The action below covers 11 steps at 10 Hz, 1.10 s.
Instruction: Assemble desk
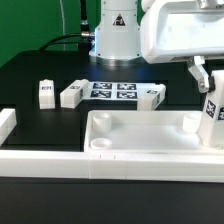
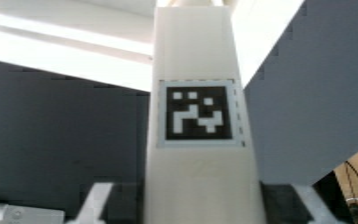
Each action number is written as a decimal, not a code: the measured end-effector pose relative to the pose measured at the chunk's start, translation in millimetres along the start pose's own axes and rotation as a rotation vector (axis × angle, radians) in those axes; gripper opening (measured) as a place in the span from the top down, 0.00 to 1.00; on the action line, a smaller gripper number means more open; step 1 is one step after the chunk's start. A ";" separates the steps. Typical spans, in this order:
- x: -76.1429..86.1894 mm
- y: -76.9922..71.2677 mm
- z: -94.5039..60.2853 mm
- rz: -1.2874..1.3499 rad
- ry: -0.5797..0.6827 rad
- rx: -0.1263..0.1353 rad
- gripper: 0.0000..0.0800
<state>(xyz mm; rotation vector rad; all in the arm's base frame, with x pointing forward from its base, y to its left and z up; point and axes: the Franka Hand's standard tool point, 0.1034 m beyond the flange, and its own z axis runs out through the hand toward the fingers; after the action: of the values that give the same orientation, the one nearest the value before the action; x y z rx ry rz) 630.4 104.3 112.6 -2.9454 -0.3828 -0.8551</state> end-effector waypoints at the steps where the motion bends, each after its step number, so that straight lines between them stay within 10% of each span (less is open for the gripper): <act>1: -1.5 3.0 -0.3 0.001 0.021 -0.012 0.64; 4: -1.9 5.6 -0.3 0.001 0.050 -0.026 0.64; 7: -2.0 5.7 -0.2 0.002 0.050 -0.026 0.23; 11: 6.9 7.6 -10.1 0.002 0.049 -0.024 0.19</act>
Offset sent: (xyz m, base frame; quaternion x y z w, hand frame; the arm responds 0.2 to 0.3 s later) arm 0.0000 0.0000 0.0000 0.0000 0.0000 0.0000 1.0000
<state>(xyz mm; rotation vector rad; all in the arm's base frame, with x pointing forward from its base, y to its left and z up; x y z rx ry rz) 632.7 97.3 125.0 -2.9390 -0.3697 -0.9362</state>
